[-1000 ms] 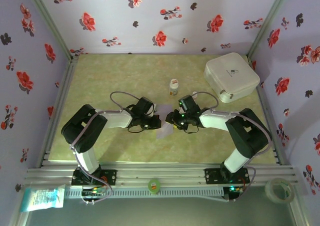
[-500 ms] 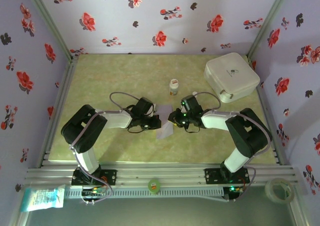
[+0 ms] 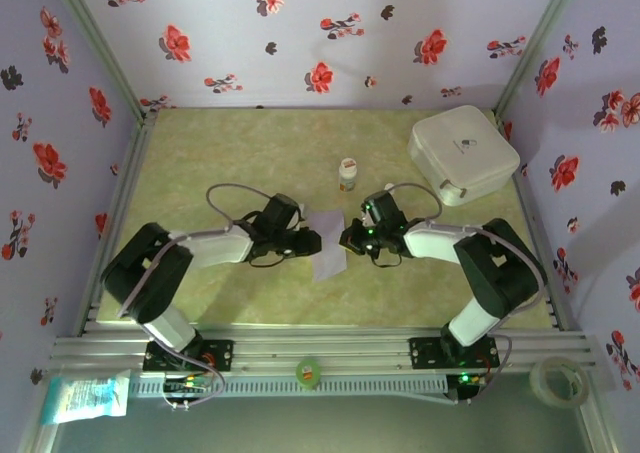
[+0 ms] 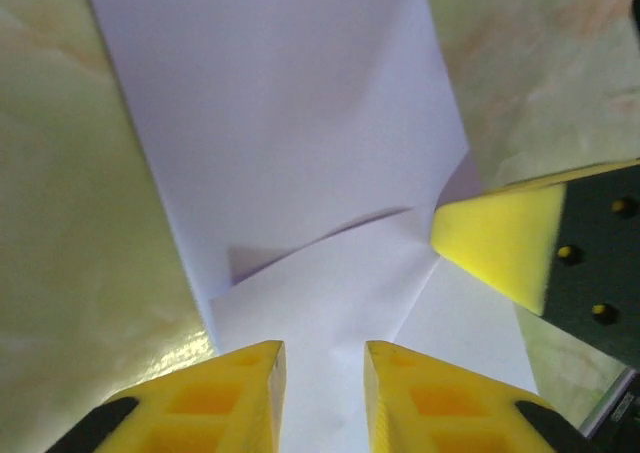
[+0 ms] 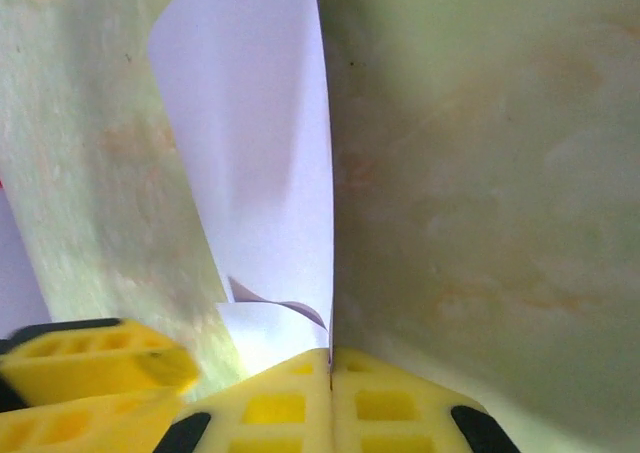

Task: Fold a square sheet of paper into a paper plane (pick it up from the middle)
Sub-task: Turn over the paper at the center of the table.

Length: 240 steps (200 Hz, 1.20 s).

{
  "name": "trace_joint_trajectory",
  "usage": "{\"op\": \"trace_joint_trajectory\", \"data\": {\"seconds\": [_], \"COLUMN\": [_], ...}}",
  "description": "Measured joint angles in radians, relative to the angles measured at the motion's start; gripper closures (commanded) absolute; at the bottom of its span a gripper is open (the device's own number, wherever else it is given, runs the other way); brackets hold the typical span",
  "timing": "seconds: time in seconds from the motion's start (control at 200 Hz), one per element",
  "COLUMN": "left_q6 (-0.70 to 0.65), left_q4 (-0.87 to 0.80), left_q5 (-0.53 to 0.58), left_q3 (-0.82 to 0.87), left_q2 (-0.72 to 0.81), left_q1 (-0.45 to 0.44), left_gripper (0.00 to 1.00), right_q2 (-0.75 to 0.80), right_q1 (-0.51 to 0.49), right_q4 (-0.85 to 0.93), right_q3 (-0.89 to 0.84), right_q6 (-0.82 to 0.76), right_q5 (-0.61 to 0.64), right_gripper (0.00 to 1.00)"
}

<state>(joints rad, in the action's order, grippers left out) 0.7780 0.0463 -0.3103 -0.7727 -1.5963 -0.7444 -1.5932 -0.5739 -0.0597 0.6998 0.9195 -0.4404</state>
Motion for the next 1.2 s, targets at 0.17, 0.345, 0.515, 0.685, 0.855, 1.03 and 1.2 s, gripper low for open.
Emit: {"op": "trace_joint_trajectory", "data": {"seconds": [0.17,0.345,0.515,0.685,0.855,1.03,1.2], "left_q6": [-0.02,-0.04,-0.053,-0.047,-0.031,0.012,0.048], "left_q4": [-0.002,-0.029,-0.054,-0.085,-0.113,-0.136,-0.175], "left_q5": [0.117,0.233,0.293,0.334,0.372,0.397,0.389], "left_q3": [0.055,0.129,0.196,0.232,0.264,0.329,0.372], "left_q2": [0.201,0.382,0.515,0.603,0.688,0.807,0.926], "left_q1": [0.009,0.05,0.089,0.127,0.169,0.238,0.288], "left_gripper": [0.67,0.55,0.34,0.13,0.0,0.0,0.0], "right_q2": [0.133,0.188,0.139,-0.008,-0.148,-0.271,-0.388], "right_q1": [-0.021,-0.108,-0.192,-0.272,-0.35,-0.398,-0.414], "right_q4": [0.235,0.504,0.74,0.936,1.04,1.061,1.067], "right_q3": [0.1,0.307,0.495,0.644,0.721,0.774,0.864], "right_q6": [-0.14,-0.305,-0.415,-0.466,-0.488,-0.501,-0.502], "right_q5": [0.121,0.34,0.58,0.833,0.948,0.942,0.886], "right_gripper": [0.96,0.97,0.99,1.0,0.99,0.98,0.96]}}
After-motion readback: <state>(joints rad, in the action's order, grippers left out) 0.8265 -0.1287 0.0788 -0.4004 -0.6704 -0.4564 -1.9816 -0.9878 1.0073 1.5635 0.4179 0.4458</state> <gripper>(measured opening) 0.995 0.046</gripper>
